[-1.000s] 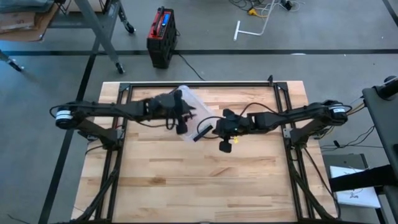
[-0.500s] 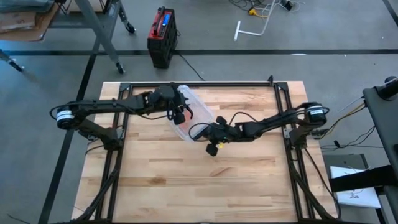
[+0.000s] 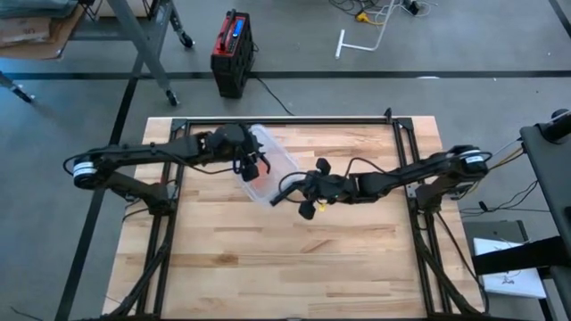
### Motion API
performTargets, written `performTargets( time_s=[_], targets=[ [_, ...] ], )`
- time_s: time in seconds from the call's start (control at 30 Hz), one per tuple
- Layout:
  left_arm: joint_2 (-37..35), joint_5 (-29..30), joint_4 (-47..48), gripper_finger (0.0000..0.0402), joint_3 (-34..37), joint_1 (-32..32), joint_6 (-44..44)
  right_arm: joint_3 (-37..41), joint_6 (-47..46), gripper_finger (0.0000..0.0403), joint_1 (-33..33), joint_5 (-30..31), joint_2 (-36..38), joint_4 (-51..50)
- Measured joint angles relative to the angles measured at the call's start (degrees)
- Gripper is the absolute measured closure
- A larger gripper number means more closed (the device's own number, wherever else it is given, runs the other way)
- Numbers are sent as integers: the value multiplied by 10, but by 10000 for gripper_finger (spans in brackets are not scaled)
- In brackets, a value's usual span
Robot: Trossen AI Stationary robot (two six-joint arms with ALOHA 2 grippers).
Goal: Roll bandage
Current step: Close the transparent bin
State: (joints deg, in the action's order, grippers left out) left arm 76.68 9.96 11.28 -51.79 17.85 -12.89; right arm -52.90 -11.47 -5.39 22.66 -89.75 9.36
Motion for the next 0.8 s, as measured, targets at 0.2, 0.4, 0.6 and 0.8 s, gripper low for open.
performTargets(
  time_s=[0.2, 0.4, 0.6, 0.8],
  targets=[
    [-43, -7, 78, 287, -12, -2, 37, -1, 0, 384, 1, 12, 0, -1],
    [-84, -7, 160, 287, -17, -12, 68, 0, 0, 384, 1, 16, -3, -15],
    [-116, -99, 163, 287, -17, -26, 103, 0, 1, 384, 1, 15, -2, -19],
    [-130, -156, 218, 287, -17, -50, 139, 0, -1, 384, 1, 15, -1, -34]
  ],
)
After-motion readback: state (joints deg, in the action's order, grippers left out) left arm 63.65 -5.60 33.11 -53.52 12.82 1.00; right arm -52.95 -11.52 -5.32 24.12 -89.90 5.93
